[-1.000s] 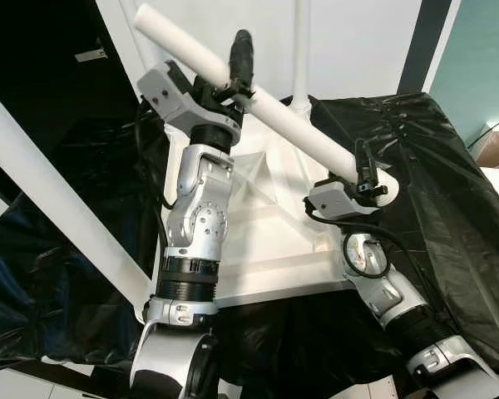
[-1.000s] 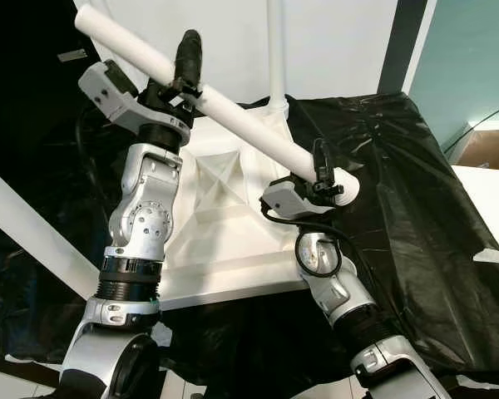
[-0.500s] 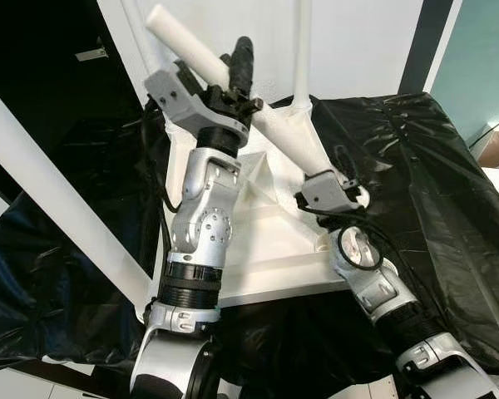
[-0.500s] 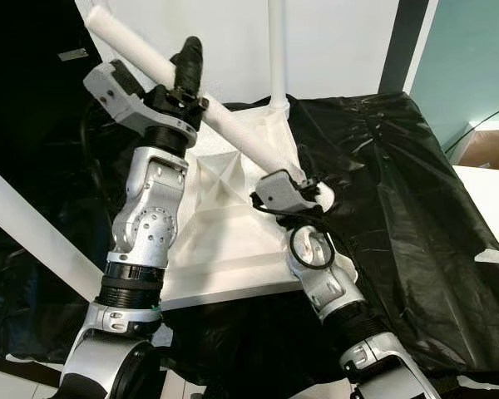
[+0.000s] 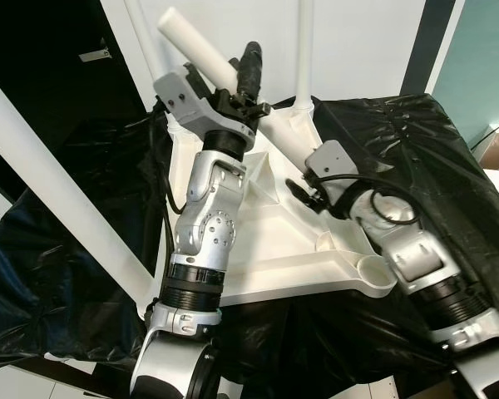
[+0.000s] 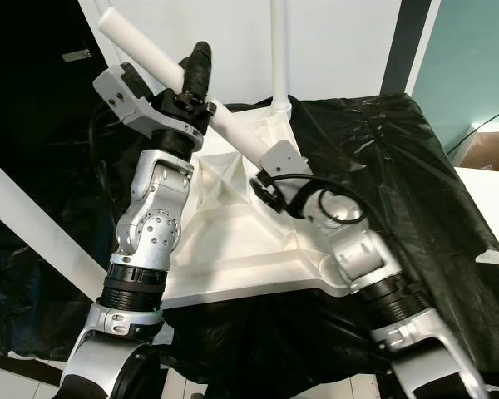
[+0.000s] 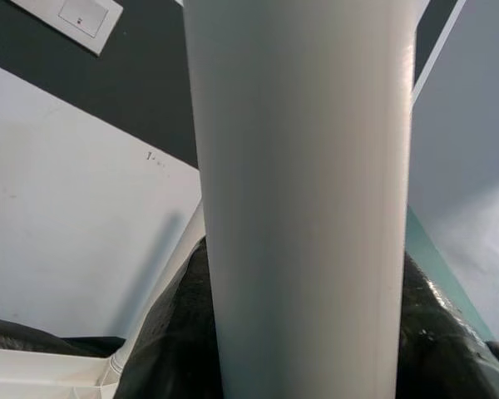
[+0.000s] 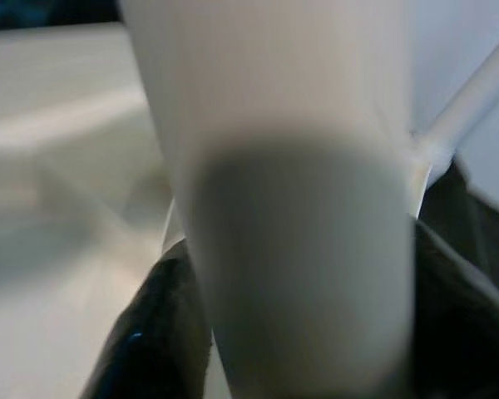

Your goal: Building children table

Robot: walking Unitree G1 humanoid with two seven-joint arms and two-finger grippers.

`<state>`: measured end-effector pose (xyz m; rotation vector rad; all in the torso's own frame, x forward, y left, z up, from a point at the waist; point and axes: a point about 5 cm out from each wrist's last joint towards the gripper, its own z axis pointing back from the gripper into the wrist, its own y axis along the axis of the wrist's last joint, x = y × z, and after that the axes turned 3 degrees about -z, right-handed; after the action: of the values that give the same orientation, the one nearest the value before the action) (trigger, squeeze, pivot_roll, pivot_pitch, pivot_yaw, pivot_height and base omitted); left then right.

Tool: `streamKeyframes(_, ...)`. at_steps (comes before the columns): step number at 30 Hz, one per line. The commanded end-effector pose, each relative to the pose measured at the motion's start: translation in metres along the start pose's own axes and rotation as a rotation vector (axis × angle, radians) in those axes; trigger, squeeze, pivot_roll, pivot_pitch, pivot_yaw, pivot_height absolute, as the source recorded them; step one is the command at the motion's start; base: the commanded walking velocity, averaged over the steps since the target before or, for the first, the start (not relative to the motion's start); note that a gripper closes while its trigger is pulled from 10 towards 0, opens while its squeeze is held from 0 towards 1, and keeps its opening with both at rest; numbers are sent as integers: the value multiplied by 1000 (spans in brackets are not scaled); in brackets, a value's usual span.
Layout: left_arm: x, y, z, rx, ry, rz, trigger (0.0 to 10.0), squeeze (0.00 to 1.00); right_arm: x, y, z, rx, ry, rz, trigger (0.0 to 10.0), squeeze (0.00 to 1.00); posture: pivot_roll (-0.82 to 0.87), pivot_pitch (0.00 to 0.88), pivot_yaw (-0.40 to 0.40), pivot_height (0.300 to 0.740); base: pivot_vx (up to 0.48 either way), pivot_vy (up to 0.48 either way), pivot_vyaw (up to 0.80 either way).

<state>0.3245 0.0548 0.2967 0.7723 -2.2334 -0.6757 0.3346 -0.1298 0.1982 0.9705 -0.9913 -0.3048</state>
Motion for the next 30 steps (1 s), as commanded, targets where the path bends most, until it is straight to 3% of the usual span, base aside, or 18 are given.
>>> streamKeyframes(1, 9, 7, -1, 53, -95, 30, 0, 0, -11, 3, -3, 2, 94, -41, 0, 0, -96, 0, 118, 740, 0, 0, 0)
streamKeyframes(2, 9, 7, -1, 51, -92, 30, 0, 0, -11, 4, -4, 6, 95, -47, 0, 0, -96, 0, 118, 740, 0, 0, 0)
streamKeyframes(3, 8, 7, -1, 47, -88, 33, 4941, 0, -11, 6, -5, 14, 86, -57, 0, 0, -92, 0, 117, 740, 0, 0, 0)
streamKeyframes(7, 8, 6, 0, 42, -83, 37, 4941, 0, -11, 9, -6, 23, 78, -72, 0, 0, -92, 0, 117, 740, 0, 0, 0)
streamKeyframes(8, 8, 6, 0, 42, -83, 36, 10000, 118, -11, 9, -6, 23, 82, -72, 0, 0, -92, 0, 117, 740, 0, 0, 0)
streamKeyframes(9, 8, 7, 0, 43, -83, 40, 10000, 118, -10, 10, -6, 27, 81, -74, 0, 0, -92, 0, 117, 740, 0, 0, 0)
streamKeyframes(10, 8, 8, 0, 49, -82, 50, 10000, 1000, -11, 14, -7, 43, 64, -80, 0, 0, -91, 0, 116, 740, 0, 0, 0)
streamKeyframes(12, 8, 9, 0, 55, -81, 62, 10000, 1000, -11, 18, -8, 60, 48, -87, 0, 0, -91, 0, 116, 740, 0, 0, 0)
streamKeyframes(13, 7, 10, -1, 54, -69, 61, 10000, 408, -13, 21, -11, 75, -68, -63, 0, 0, -99, 0, 122, 740, 0, 0, 0)
streamKeyframes(14, 7, 10, -2, 52, -55, 56, 10000, 408, -15, 24, -13, 95, -208, -33, 0, 0, -99, 0, 122, 740, 0, 0, 0)
streamKeyframes(15, 7, 10, -2, 52, -55, 56, 10000, 408, -15, 24, -13, 95, -208, -33, 0, 0, -99, 0, 122, 740, 0, 0, 0)
streamKeyframes(16, 7, 10, -3, 50, -53, 55, 10000, 0, -15, 24, -14, 100, -306, -32, 0, 0, -100, 0, 126, 740, 0, 0, 0)
streamKeyframes(21, 13, 10, -3, 45, -92, 39, 10000, 0, -23, 18, -13, 108, -519, 9, 0, 0, -98, 0, 130, 740, 0, 0, 0)
streamKeyframes(24, 15, 10, -3, 45, -105, 33, 10000, 0, -25, 17, -13, 110, -549, 29, 0, 0, -98, 0, 132, 740, 0, 0, 0)
streamKeyframes(28, 20, 9, -3, 39, -140, 14, 10000, 0, -26, 15, -18, 124, -636, 197, 0, 0, -91, 0, 129, 740, 0, 0, 0)
streamKeyframes(30, 20, 9, -2, 39, -138, 11, 10000, 0, -27, 16, -20, 137, -652, 216, 0, 0, -86, 0, 127, 740, 0, 0, 0)
